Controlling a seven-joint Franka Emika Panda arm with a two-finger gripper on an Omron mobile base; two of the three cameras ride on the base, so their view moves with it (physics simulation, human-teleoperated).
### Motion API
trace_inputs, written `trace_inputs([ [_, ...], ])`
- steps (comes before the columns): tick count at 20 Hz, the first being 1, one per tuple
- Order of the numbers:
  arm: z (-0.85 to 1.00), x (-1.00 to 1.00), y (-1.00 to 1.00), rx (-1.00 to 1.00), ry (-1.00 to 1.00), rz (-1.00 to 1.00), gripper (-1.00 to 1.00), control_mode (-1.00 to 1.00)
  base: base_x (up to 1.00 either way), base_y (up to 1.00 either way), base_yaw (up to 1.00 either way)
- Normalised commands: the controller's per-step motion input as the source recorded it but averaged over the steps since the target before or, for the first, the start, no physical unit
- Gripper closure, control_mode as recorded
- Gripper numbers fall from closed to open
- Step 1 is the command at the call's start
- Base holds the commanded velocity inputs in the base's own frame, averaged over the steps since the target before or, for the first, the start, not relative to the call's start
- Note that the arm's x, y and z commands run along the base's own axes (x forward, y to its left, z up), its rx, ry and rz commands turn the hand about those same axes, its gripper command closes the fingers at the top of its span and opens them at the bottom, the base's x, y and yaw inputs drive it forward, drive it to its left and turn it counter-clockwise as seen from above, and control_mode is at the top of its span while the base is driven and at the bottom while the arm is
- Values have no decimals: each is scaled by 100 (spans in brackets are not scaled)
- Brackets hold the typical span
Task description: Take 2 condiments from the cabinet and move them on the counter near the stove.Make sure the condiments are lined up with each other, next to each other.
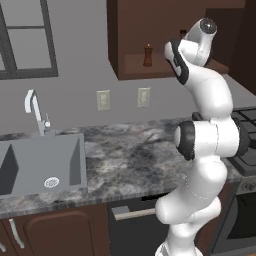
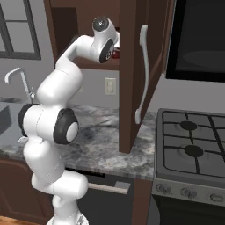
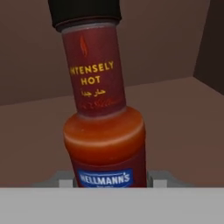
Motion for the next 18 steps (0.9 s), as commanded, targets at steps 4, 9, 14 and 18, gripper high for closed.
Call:
trace_inputs([
  [4, 0, -100, -9, 0, -18, 0, 100, -100, 0, 0, 0],
  [9, 1, -100, -5, 0, -18, 1, 100, -100, 0, 0, 0],
  [14, 4, -100, 0, -6, -1, 2, 100, -100, 0, 0, 0],
  [18, 0, -100, 0, -15, 10, 0, 100, -100, 0, 0, 0],
])
